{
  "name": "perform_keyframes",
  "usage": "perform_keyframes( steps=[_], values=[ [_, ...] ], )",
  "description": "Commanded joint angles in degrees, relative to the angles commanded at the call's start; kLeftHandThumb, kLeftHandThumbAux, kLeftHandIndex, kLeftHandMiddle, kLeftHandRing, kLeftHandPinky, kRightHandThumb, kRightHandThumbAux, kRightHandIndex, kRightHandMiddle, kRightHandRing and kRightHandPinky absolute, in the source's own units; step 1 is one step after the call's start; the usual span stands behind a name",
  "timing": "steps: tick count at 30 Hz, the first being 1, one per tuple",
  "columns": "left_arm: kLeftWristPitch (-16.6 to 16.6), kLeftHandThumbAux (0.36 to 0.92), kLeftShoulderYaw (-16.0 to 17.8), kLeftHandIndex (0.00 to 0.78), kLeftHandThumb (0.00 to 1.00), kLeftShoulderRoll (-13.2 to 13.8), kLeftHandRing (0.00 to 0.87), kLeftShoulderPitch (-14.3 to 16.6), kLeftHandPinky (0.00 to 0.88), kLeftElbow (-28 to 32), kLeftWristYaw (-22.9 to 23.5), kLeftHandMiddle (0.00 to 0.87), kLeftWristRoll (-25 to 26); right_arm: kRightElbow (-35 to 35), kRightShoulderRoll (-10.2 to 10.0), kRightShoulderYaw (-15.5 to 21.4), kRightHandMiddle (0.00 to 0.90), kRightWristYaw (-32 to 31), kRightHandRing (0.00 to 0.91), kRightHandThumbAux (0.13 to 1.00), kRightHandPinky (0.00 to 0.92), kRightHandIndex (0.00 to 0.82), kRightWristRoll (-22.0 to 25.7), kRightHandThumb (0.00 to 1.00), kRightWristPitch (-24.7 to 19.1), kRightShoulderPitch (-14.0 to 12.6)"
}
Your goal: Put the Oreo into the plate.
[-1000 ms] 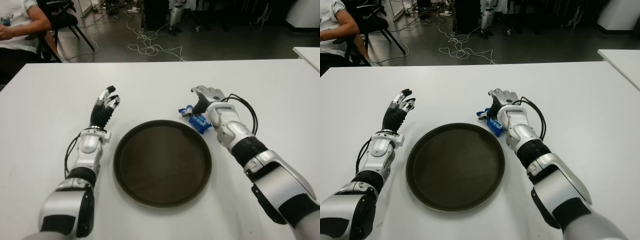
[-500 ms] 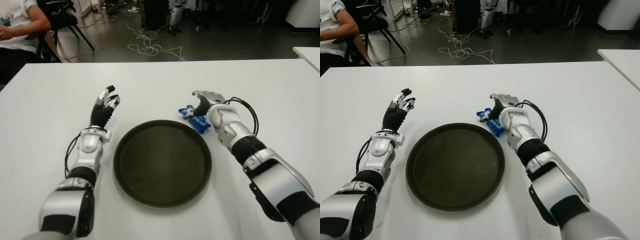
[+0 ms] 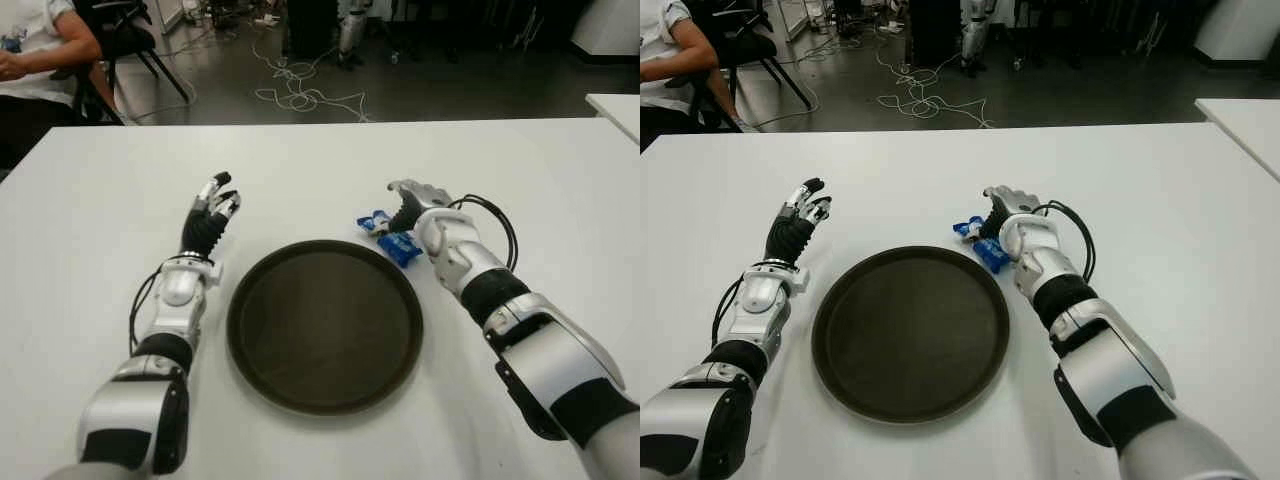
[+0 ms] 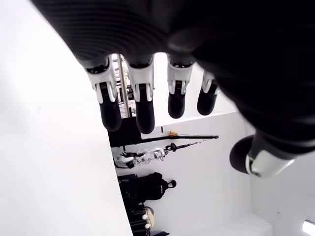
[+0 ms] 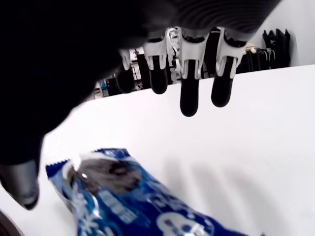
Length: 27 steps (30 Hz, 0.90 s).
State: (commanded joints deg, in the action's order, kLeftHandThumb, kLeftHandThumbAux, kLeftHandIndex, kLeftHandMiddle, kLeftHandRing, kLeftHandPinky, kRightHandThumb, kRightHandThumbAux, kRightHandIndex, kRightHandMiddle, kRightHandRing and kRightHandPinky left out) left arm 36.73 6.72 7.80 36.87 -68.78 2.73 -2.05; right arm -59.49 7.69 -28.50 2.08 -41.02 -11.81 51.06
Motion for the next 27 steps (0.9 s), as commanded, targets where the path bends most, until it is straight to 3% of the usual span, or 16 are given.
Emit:
perform_keyframes(
  steps=[17,27],
  values=[
    [1.08,0.473,-0.99,0.060,0.586,-0.07,0.134,-0.21,0.183,0.20,-2.85,0.120,-1.38,-1.19,-0.35,-0.94,0.188,-0.71,0.217,0.573,0.256,0.169,-0.44,0.000,-0.62,0.28],
    [1.06,0.476,-0.96,0.059,0.561,-0.30,0.122,-0.18,0.168,0.23,-2.74,0.107,-1.19,-3.62,-1.13,-2.75,0.184,-0.71,0.210,0.566,0.233,0.178,-1.03,0.000,-0.35,0.35]
  ],
)
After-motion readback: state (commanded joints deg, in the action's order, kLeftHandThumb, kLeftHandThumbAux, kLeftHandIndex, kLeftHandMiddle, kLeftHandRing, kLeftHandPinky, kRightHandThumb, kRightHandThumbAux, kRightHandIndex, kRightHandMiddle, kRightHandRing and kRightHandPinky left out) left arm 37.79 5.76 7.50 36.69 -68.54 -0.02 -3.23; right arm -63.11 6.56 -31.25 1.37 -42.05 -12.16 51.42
